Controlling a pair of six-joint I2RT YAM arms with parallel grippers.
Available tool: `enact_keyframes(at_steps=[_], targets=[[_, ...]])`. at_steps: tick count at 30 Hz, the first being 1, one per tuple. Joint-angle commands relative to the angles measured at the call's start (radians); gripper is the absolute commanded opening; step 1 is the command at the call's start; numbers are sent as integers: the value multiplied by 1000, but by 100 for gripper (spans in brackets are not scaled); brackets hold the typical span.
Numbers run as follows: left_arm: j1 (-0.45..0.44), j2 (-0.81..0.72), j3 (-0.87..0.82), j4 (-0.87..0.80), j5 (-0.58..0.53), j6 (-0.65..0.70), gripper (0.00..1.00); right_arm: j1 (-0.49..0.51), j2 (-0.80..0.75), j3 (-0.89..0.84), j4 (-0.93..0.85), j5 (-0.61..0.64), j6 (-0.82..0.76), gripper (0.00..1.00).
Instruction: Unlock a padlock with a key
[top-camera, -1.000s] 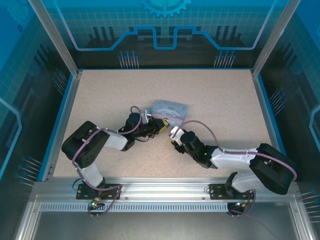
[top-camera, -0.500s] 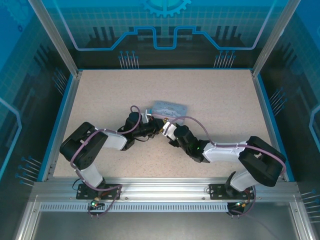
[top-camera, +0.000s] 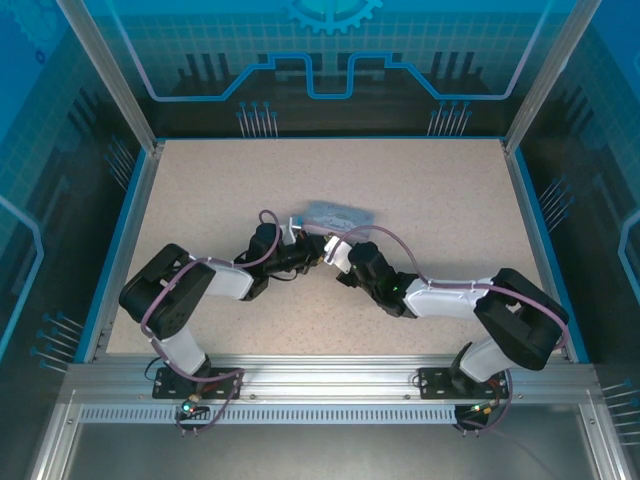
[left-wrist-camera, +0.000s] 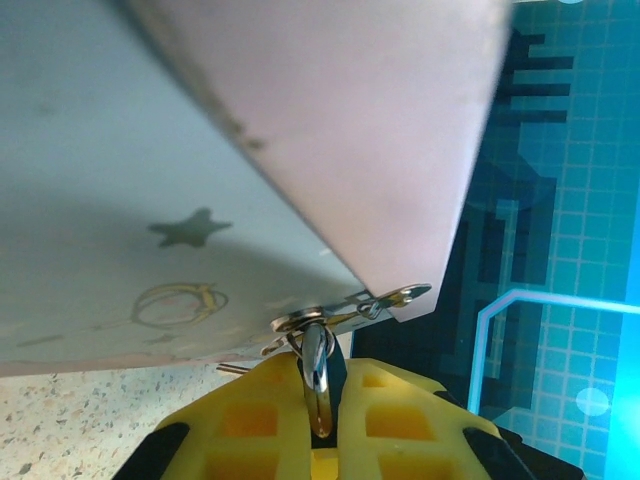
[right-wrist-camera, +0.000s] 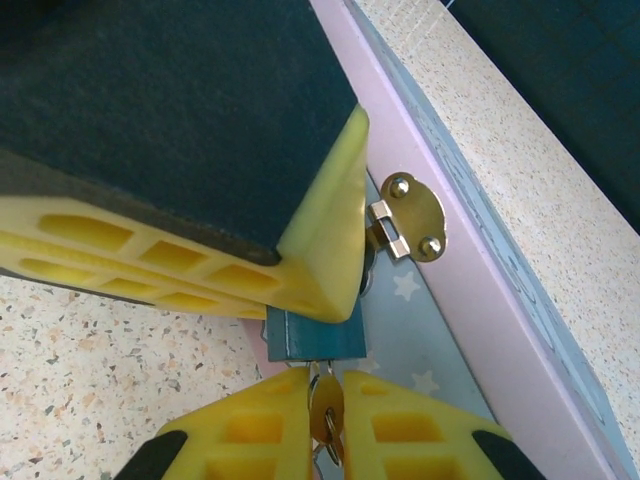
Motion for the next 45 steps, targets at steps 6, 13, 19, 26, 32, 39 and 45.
enact_keyframes(at_steps=[6, 13, 19, 26, 32, 39, 45], targets=[[2, -16, 11, 62, 30, -22, 0, -30, 17, 32, -25, -56, 10, 2], [4, -11, 5, 53, 37, -5, 0, -86, -12, 61, -116, -259, 69, 0], [5, -6, 1, 32, 39, 46, 0, -187, -22, 100, -225, -586, 198, 0], [8, 5, -8, 11, 36, 88, 0, -249, 47, 132, -229, -840, 311, 0], [22, 24, -21, 12, 23, 85, 0, -263, -2, 108, -238, -801, 326, 25], [41, 86, -11, 9, -3, 120, 0, -304, -140, 54, -312, -748, 407, 54], [41, 135, -7, 4, -17, 141, 0, -380, -275, 51, -428, -704, 550, 67]])
